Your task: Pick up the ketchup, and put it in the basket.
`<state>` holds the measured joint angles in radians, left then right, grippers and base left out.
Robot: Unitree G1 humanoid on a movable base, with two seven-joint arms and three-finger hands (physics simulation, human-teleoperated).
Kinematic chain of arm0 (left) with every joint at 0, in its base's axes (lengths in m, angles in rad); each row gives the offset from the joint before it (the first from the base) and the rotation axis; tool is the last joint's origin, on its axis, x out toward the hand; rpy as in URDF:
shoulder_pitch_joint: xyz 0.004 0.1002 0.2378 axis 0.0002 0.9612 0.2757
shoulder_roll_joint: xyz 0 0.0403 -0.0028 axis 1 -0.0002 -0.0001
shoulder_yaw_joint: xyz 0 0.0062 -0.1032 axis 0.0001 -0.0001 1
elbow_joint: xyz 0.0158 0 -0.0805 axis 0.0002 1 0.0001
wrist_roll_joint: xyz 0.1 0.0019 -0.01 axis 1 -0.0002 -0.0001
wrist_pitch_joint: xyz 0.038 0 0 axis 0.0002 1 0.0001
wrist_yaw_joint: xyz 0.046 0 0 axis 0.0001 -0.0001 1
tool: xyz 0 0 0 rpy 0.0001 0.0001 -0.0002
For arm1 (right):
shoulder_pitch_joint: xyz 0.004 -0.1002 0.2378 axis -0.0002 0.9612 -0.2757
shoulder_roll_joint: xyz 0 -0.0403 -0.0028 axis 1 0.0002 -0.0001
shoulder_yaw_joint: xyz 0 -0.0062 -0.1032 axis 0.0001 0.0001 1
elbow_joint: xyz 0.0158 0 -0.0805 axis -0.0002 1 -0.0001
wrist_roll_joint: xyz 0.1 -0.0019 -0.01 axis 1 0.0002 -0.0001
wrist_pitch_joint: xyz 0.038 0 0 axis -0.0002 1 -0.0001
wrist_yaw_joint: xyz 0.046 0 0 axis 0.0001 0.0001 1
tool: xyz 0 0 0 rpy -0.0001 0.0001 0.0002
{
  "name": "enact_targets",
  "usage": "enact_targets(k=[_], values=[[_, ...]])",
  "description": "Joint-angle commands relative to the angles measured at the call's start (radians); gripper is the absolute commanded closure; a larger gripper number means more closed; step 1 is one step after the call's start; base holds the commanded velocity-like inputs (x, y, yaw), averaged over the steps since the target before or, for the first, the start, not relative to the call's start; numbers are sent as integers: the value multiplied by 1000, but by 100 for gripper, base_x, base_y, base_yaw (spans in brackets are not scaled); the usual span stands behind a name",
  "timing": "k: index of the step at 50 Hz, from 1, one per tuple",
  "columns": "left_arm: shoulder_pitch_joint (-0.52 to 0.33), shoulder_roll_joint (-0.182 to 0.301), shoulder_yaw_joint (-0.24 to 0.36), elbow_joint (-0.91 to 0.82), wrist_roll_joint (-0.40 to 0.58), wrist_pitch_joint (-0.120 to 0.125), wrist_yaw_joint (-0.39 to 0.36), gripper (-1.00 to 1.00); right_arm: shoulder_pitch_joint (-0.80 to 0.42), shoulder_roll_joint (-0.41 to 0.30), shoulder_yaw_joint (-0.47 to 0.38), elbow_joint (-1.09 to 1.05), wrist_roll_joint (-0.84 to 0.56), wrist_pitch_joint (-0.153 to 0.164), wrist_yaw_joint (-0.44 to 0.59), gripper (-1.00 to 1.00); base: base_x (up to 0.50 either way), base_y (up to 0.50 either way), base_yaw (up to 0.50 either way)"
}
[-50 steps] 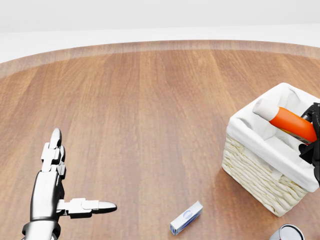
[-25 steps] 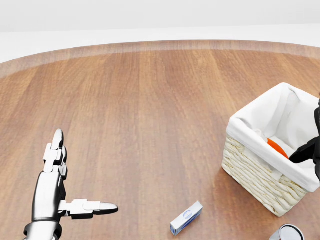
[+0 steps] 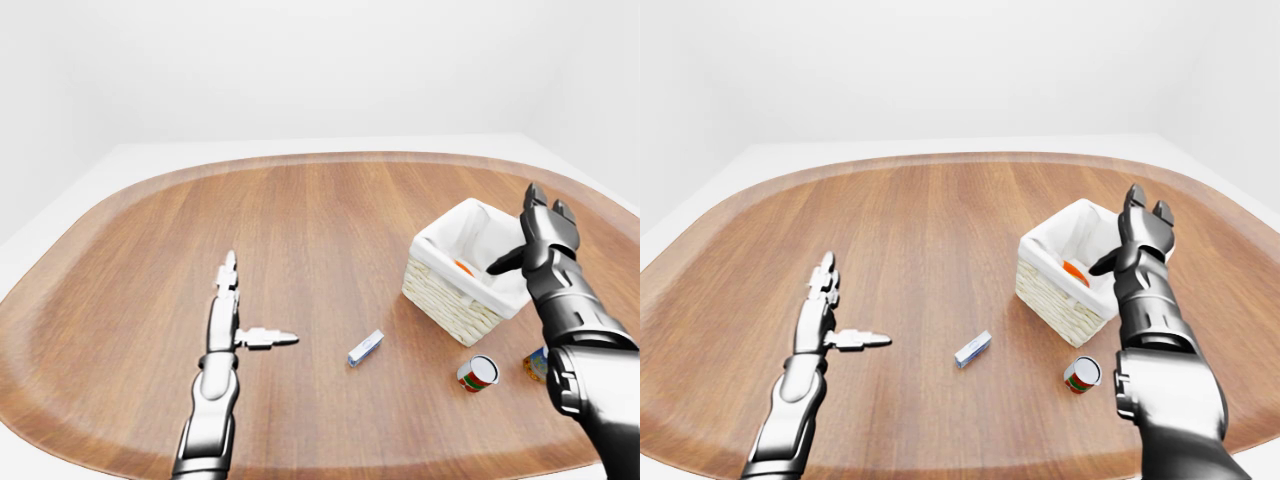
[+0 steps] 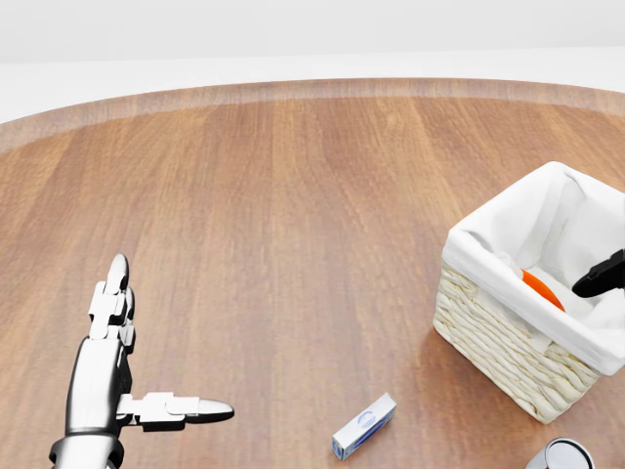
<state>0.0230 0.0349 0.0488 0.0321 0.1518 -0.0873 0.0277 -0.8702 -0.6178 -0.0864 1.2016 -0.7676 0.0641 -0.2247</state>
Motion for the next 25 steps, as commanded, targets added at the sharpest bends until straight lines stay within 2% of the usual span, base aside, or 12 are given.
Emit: enact_targets(k=[1,3,12,25], values=[[7,-2,-2,-14,1,0,-5,-100,11,-24,-22,-107,5,12,51,-100,0,0,0],[9,-2,-3,-17,0,0,-5,-100,19,-37,-35,-182,6,23,88,-100,0,0,0],[8,-3,-5,-14,2,0,-4,-100,68,-67,-95,-425,-10,23,208,-100,0,0,0],[14,-4,-7,-21,3,0,-7,-100,192,-76,-195,-988,-70,23,488,-100,0,0,0]])
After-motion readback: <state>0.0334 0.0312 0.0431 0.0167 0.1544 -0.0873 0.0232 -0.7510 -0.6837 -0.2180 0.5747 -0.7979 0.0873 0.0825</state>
